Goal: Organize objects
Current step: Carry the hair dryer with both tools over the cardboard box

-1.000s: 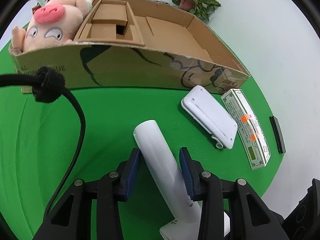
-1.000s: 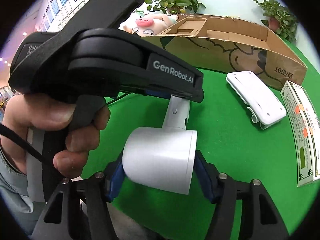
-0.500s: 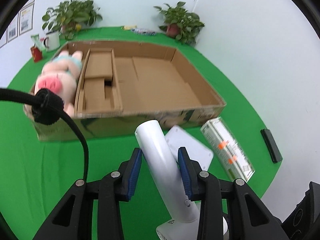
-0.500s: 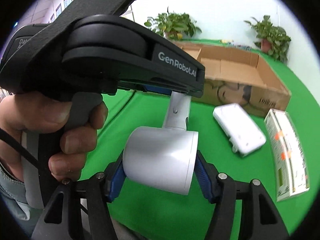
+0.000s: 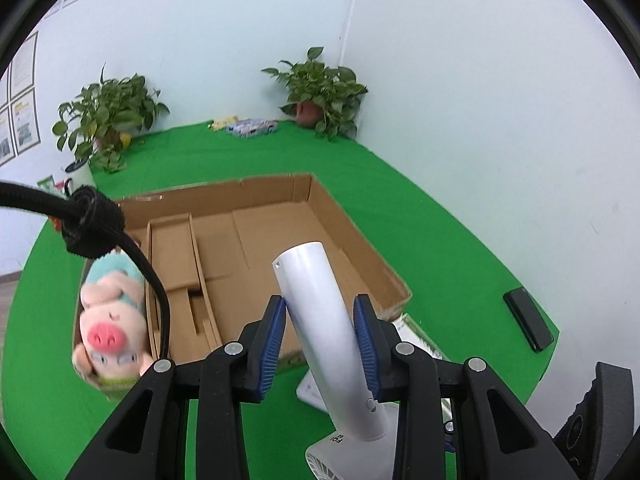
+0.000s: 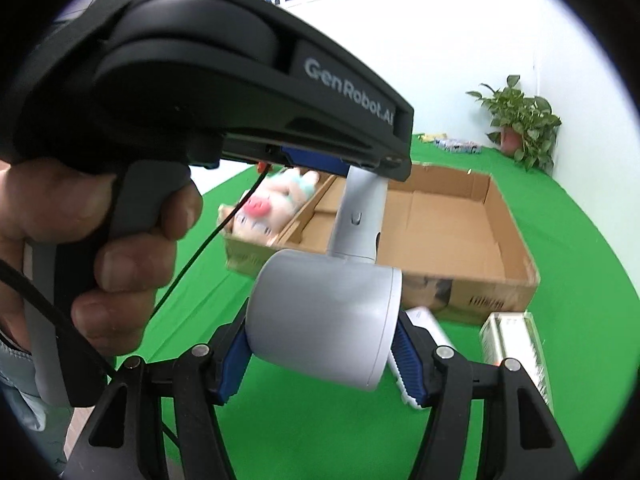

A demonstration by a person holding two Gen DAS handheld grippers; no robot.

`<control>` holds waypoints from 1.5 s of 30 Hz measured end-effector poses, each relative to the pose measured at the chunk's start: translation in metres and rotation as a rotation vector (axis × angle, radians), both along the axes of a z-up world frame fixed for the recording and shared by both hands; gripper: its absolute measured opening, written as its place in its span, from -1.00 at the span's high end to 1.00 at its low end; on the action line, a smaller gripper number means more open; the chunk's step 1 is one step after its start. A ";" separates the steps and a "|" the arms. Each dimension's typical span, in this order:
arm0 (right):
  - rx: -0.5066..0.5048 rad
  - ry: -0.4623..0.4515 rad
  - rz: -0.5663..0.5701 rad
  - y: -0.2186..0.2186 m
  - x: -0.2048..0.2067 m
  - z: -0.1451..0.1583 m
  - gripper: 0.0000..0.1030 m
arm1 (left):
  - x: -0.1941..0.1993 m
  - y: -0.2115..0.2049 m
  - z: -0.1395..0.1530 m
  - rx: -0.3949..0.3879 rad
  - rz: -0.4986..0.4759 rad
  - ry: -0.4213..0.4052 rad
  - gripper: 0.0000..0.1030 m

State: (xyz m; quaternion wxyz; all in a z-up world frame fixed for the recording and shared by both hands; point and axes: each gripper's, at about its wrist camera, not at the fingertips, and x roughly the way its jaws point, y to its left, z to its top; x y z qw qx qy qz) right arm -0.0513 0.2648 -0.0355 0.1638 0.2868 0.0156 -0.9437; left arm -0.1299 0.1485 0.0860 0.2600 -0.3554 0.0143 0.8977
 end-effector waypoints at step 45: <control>-0.170 -0.459 0.049 0.033 -0.208 -0.081 -0.20 | -0.258 0.030 -0.154 -0.196 0.019 -0.399 0.39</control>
